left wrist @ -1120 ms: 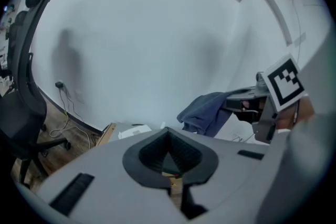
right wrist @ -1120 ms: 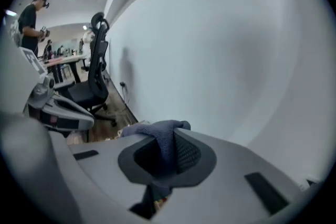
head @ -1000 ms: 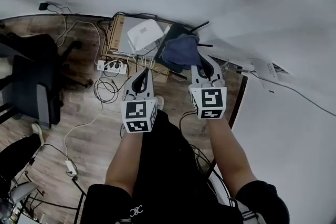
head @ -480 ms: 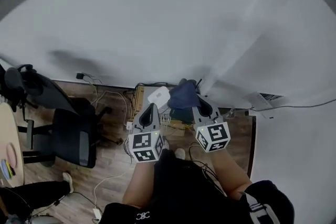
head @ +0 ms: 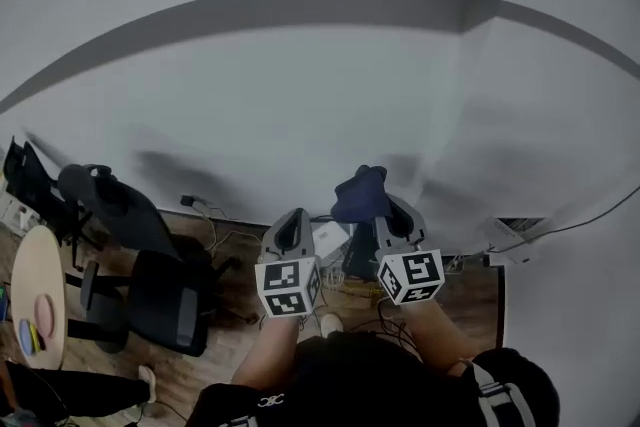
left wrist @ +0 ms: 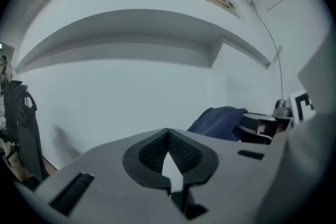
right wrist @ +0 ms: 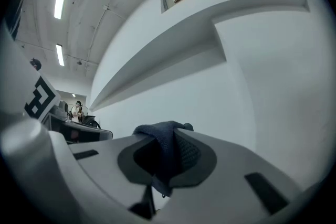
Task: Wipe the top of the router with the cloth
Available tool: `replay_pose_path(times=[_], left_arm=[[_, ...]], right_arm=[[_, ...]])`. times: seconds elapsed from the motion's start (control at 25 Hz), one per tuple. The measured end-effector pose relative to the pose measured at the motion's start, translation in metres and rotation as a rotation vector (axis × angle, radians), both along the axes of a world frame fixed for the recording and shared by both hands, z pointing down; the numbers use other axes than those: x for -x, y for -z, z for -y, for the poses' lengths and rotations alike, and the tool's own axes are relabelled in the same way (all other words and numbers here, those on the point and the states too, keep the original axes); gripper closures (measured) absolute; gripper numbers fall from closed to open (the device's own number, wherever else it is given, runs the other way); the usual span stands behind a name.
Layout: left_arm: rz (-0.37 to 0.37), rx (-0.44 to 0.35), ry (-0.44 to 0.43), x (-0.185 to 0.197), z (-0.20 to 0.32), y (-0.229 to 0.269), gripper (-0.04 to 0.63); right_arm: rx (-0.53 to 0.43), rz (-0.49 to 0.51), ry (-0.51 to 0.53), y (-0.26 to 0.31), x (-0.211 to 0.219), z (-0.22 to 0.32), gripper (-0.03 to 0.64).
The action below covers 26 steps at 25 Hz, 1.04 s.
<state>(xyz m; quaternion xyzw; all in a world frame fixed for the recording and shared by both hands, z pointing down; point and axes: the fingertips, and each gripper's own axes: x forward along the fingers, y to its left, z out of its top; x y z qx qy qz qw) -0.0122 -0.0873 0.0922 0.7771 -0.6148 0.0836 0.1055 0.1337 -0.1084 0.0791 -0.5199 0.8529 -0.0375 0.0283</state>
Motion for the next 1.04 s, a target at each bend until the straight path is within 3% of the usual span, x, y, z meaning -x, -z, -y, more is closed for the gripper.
replay_pose_path(times=[0.16,1.04], left_arm=[[0.013,-0.049,-0.026,-0.016,0.003,0.022,0.601],[0.038,-0.054,-0.032,-0.044,0.005,0.028,0.601]], right_arm=[[-0.015,0.018,-0.011,0.017,-0.007,0.004,0.601],[-0.022,0.045,-0.062,0.026,-0.036,0.010,0.600]])
